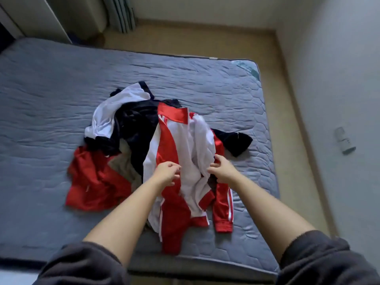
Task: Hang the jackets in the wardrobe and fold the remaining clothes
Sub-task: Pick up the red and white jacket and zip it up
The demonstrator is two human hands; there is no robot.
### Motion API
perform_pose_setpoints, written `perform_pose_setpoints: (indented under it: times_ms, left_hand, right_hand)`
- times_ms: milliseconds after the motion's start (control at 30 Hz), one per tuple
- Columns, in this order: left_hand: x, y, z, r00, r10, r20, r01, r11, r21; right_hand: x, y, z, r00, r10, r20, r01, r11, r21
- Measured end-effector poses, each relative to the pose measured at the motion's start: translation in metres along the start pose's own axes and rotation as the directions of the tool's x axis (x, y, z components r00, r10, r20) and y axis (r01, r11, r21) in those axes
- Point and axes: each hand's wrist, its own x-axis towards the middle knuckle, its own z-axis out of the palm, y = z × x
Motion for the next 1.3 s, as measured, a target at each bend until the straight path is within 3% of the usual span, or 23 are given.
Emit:
perform_pose_setpoints:
  times_ms: [233,367,533,633,733,867,967,1133,1300]
  left_hand:
    - [0.039,-0.15,0.048,0.977,-0.212,0.032,0.213,0.977,-0.019]
    - [0.062,-0.222,0.093,0.959,-0.275,0.067,0.277,0.96,-0.026]
    - [0.103,-0.283,0.143,0.947,-0.315,0.064,0.318,0.947,-0.047]
    - [0.127,-0.31,0.167,0.919,-0.392,0.032,0.392,0.905,-0.167]
    - [0.145,-0.328,0.186,0.886,-0.463,0.003,0.435,0.832,-0.345]
    - [0.162,-0.332,0.203,0.899,-0.437,0.019,0.348,0.688,-0.637]
    - [0.171,-0.325,0.211,0.911,-0.409,0.044,0.325,0.65,-0.687]
    - [0.169,-0.317,0.204,0.912,-0.402,0.084,0.367,0.707,-0.604]
    - [0.142,-0.305,0.181,0.95,-0.249,0.189,0.31,0.659,-0.685]
  right_hand:
    - [0.024,0.148,0.054,0.981,0.191,0.036,-0.184,0.971,-0.151]
    - [0.046,0.221,0.077,0.969,0.232,0.083,-0.193,0.925,-0.326]
    - [0.091,0.276,0.096,0.973,0.229,0.03,-0.213,0.939,-0.271]
    - [0.122,0.293,0.106,0.971,0.236,-0.026,-0.237,0.964,-0.121]
    - [0.151,0.299,0.117,0.952,0.306,-0.026,-0.303,0.949,0.091]
    - [0.171,0.295,0.133,0.915,0.397,0.078,-0.4,0.86,0.317]
    - [0.175,0.296,0.134,0.93,0.366,0.029,-0.359,0.891,0.278]
    - [0.166,0.296,0.103,0.961,0.276,-0.036,-0.269,0.954,0.132]
    - [0.134,0.3,0.068,0.926,0.24,0.293,-0.311,0.923,0.227]
